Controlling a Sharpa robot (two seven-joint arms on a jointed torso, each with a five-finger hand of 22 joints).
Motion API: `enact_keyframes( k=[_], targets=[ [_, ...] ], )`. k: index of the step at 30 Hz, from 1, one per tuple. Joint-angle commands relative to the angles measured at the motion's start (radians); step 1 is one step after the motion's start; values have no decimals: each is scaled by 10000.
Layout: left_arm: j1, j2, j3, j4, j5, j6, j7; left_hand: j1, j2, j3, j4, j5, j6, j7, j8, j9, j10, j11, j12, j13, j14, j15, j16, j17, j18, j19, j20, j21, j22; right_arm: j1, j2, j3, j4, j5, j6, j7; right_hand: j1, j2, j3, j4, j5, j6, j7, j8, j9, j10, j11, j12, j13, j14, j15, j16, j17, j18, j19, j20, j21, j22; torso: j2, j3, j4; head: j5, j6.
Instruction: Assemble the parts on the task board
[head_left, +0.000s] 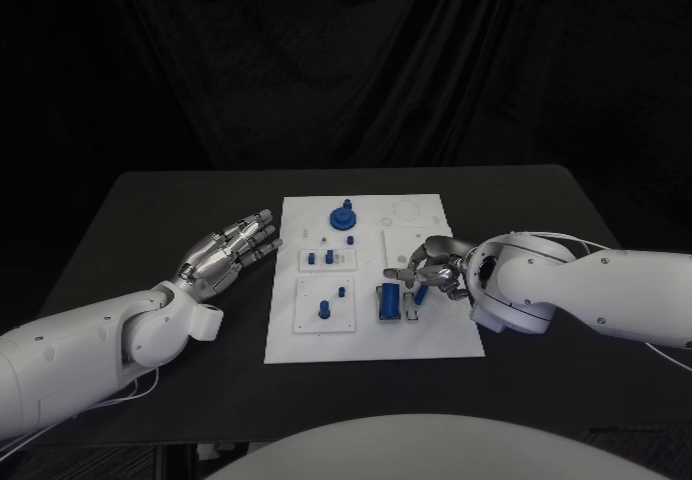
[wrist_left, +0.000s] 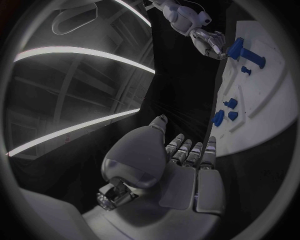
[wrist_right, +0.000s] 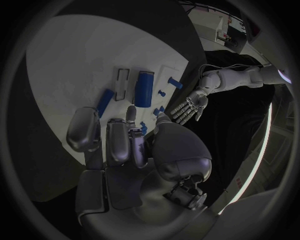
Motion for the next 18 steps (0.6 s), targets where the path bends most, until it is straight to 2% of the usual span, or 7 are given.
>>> enact_keyframes(
  k=[1,7,10,13,16,17,18],
  targets=[
    [-17,2,10,13,51,128,130,-15,-30,72,15,63,21,93,48,9,6,17,25,0,-47,40,44,-3,147,-31,72,38,-8,33,-171,2,204,-1776,-1675,1331,774,-147,-105,6,327,-208,36,70,-76,1039,-29,27,2635,537,-46,444,505,-192,174,16,578,1462,1,9,-9,29,-1],
    [-21,-14,10,16,51,99,165,-21,-31,117,-14,71,29,114,50,10,63,63,132,25,-25,47,57,5,154,-17,86,47,5,54,-555,1,542,-2987,-2555,2679,2210,-302,-93,-91,1131,-528,133,-209,-564,1039,31,27,2635,681,9,1152,1370,-364,411,66,1589,1875,-12,12,-21,107,-1],
    [-23,-26,10,21,51,86,180,-22,-32,124,-19,71,41,117,53,12,77,69,155,30,-22,47,59,6,156,-14,88,49,8,55,-691,0,661,-3536,-2594,2976,2868,-420,-94,-86,1313,-544,220,-620,-1160,1039,83,27,2635,709,52,1332,1589,-415,471,91,1906,1942,-10,12,-23,117,-1],
    [-25,-35,9,22,51,85,192,-27,-36,144,-35,72,44,121,54,13,103,83,195,40,1,49,73,15,160,-6,93,54,15,31,-793,-2,776,-4463,-2428,2841,3678,-671,-83,-354,890,-1268,344,-1348,-1895,1029,62,16,2625,683,47,1360,1614,-418,437,105,1970,1945,-14,13,-23,127,-1],
    [-29,-44,9,23,51,90,198,-27,-36,144,-35,72,44,121,54,13,103,83,195,40,1,49,73,15,160,-6,93,54,15,-41,-861,-4,871,-5340,-2206,2526,3990,-723,-30,-390,110,-1756,385,-1656,-2353,915,102,-95,2515,622,76,1291,1513,-387,333,138,1834,1899,-8,14,-13,116,-1],
    [-31,-45,9,24,51,91,199,-27,-36,144,-35,72,44,121,54,13,103,83,195,40,1,49,73,15,160,-6,93,54,15,-84,-886,-5,907,-5641,-2106,2381,4143,-873,-2,-460,-164,-2306,383,-1854,-2514,805,102,-201,2413,589,91,1247,1452,-365,278,145,1744,1871,-8,16,-12,106,-1],
    [-33,-45,9,24,51,93,198,-29,-37,151,-41,73,42,123,54,12,112,89,207,43,4,49,75,16,161,-10,95,51,2,-143,-914,-5,948,-5985,-1973,2192,4155,-884,4,-463,-175,-2348,383,-1861,-2528,803,103,-203,2411,587,91,1246,1451,-364,274,146,1742,1870,-4,18,-10,97,-1]
  ],
)
